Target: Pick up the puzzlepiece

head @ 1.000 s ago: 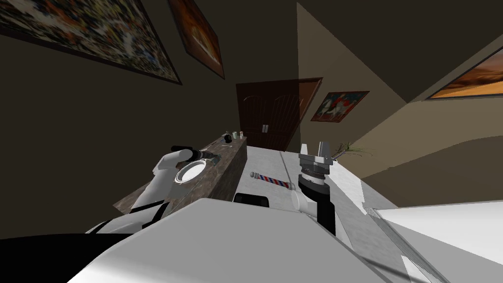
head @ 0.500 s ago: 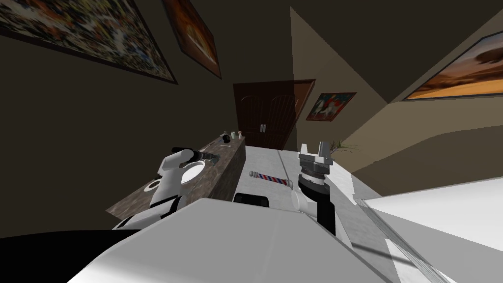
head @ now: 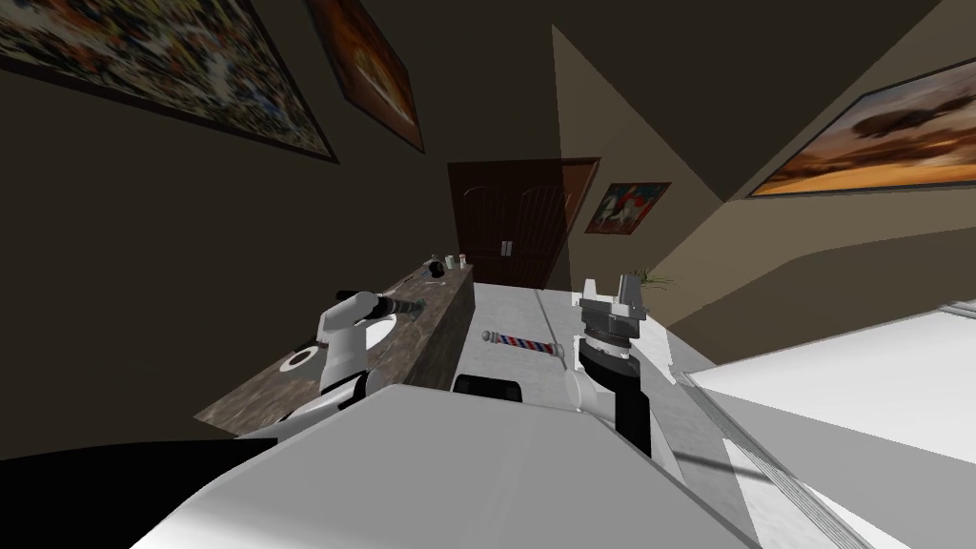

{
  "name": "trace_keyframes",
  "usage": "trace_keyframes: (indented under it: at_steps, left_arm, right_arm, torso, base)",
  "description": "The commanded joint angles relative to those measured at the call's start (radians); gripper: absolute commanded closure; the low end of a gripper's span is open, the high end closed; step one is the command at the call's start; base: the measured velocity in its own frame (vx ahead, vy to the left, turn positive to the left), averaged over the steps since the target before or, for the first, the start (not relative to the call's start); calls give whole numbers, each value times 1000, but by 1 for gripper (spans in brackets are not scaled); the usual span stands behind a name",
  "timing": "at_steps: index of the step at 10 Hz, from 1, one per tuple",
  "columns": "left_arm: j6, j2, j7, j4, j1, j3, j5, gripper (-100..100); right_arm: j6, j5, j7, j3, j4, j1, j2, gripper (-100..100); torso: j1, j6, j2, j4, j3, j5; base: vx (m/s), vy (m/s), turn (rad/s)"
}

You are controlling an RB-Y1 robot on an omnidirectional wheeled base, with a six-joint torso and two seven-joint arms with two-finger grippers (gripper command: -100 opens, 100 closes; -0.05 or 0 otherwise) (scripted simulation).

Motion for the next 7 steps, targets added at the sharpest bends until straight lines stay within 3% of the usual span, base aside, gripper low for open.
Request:
trace_keyframes:
  at_steps: [1,2,3,7]
  left_arm:
    - [28,-50,-21,7,-21,44,-49,-100]
    - [20,-29,-17,5,-13,29,-27,-100]
    - [24,-31,-19,5,-14,32,-30,100]
    - [23,-31,-18,5,-14,33,-30,100]
  right_arm:
    - [0,0,0,0,0,0,0,0]
    - [0,0,0,0,0,0,0,0]
    - [0,0,0,0,0,0,0,0]
    - [0,0,0,0,0,0,0,0]
  torso:
    - [0,0,0,0,0,0]
    - [0,0,0,0,0,0]
    - [0,-1,0,0,0,0]
    - [0,0,-2,0,-1,0]
  base:
    - [-39,11,-95]
    - [-16,4,-11]
    - [0,0,0]
    - [0,0,0]
